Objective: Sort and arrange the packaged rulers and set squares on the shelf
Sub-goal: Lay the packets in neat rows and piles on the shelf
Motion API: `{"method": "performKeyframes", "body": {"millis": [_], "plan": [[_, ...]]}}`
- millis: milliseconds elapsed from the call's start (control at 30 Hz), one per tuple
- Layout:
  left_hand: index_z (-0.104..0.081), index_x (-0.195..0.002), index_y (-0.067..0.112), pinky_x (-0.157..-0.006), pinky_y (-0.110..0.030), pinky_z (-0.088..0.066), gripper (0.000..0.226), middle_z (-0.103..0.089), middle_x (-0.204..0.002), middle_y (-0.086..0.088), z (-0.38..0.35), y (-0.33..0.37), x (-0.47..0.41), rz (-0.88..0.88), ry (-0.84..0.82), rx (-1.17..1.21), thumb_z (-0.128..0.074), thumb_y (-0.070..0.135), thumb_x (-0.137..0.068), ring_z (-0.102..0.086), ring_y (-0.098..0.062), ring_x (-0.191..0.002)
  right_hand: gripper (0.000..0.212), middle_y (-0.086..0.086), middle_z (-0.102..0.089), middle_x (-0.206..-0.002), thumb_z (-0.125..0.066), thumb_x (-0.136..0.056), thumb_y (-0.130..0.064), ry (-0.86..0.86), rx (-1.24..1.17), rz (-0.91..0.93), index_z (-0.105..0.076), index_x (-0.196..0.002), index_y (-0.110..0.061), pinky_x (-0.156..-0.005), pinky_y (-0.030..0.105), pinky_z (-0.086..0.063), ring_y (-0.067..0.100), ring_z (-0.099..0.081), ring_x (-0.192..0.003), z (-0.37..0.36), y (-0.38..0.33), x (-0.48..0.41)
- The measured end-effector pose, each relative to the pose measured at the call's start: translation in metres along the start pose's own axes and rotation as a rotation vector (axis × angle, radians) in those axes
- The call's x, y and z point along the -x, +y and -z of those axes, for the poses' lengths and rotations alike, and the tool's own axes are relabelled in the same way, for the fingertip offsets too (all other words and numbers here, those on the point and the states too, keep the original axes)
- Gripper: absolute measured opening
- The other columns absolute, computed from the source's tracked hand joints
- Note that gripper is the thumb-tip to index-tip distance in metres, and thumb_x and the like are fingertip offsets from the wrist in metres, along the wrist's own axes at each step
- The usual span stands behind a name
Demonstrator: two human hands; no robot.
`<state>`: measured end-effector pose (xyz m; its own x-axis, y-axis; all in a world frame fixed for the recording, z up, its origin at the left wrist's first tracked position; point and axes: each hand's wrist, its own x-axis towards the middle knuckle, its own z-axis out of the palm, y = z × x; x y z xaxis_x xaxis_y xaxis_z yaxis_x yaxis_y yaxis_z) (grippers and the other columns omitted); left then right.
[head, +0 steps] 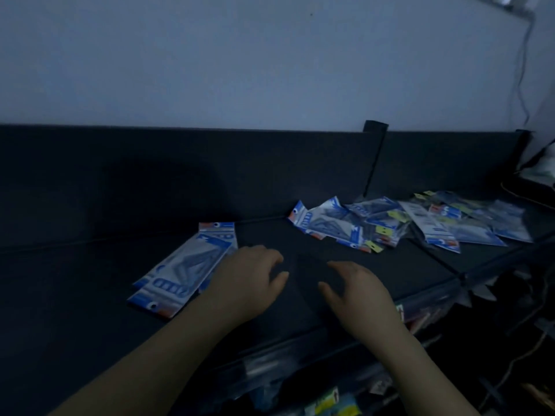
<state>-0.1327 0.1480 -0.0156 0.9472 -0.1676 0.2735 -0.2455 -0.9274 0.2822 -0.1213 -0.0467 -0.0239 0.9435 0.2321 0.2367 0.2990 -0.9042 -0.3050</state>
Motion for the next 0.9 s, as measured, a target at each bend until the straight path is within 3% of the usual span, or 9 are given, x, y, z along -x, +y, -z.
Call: {"method": "performKeyframes", "body": {"millis": [267, 367, 467, 567, 667, 800, 900], "plan": [[-0.060, -0.118, 0.025, -0.085, -0.031, -0.048, 0.032, -0.063, -0.113, 0.007, -0.024, 0.017, -0.086, -0.074, -0.015, 0.044, -0.052, 0.041, -0.091, -0.058, -0.013, -0.103, 0.039, 0.002, -0.059, -0.125, -0.055, -0.092, -0.037, 0.035, 0.007, -0.115, -0.055, -0.128, -0.020, -0.095, 0.032, -0.044, 0.021, -0.054, -0.115, 0.014, 0.057, -0.044], [-0.064, -0.108, 0.024, -0.080, -0.030, -0.048, 0.025, -0.064, -0.105, 0.005, -0.038, 0.020, -0.119, -0.087, -0.027, 0.071, -0.054, 0.038, -0.090, -0.059, -0.016, -0.098, 0.030, 0.002, -0.064, -0.113, -0.054, -0.092, -0.038, 0.052, 0.020, -0.153, -0.061, -0.114, -0.020, -0.083, 0.032, -0.047, 0.022, -0.058, -0.106, 0.015, 0.079, -0.062], [-0.060, -0.102, 0.018, -0.079, -0.030, -0.046, 0.023, -0.059, -0.103, 0.000, -0.058, 0.019, -0.153, -0.090, -0.081, 0.063, -0.053, 0.036, -0.090, -0.056, -0.020, -0.099, 0.032, 0.005, -0.062, -0.120, -0.052, -0.094, -0.039, 0.061, 0.015, -0.207, -0.062, -0.114, -0.016, -0.088, 0.035, -0.048, 0.024, -0.057, -0.110, 0.017, 0.097, -0.076], [-0.053, -0.124, 0.017, -0.096, -0.034, -0.042, 0.035, -0.055, -0.125, -0.004, -0.078, 0.021, -0.185, -0.116, -0.164, -0.002, -0.048, 0.034, -0.093, -0.050, -0.023, -0.117, 0.041, 0.002, -0.056, -0.133, -0.053, -0.094, -0.041, 0.023, -0.010, -0.234, -0.057, -0.128, -0.017, -0.095, 0.034, -0.047, 0.021, -0.054, -0.118, 0.017, 0.115, -0.089], [-0.029, -0.148, 0.019, -0.110, -0.036, -0.027, 0.056, -0.030, -0.153, -0.002, -0.089, 0.030, -0.212, -0.112, -0.243, -0.088, -0.043, 0.038, -0.097, -0.028, -0.020, -0.140, 0.035, 0.006, -0.060, -0.127, -0.053, -0.095, -0.029, -0.011, -0.064, -0.239, -0.059, -0.125, -0.012, -0.091, 0.036, -0.048, 0.023, -0.057, -0.112, 0.015, 0.135, -0.106], [-0.008, -0.153, 0.024, -0.118, -0.041, -0.009, 0.069, -0.011, -0.161, 0.001, -0.103, 0.040, -0.240, -0.091, -0.394, -0.172, -0.041, 0.046, -0.096, -0.006, -0.020, -0.147, 0.029, 0.016, -0.066, -0.113, -0.053, -0.093, -0.019, -0.025, -0.143, -0.249, -0.063, -0.113, -0.001, -0.085, 0.041, -0.051, 0.027, -0.062, -0.100, 0.011, 0.164, -0.134], [-0.012, -0.153, 0.027, -0.117, -0.043, -0.014, 0.082, -0.014, -0.159, -0.002, -0.112, 0.041, -0.253, -0.041, -0.448, -0.229, -0.051, 0.058, -0.087, -0.014, -0.026, -0.144, 0.027, 0.017, -0.066, -0.111, -0.051, -0.093, -0.017, -0.064, -0.125, -0.217, -0.063, -0.111, 0.000, -0.080, 0.037, -0.051, 0.028, -0.062, -0.096, 0.011, 0.186, -0.154]]}}
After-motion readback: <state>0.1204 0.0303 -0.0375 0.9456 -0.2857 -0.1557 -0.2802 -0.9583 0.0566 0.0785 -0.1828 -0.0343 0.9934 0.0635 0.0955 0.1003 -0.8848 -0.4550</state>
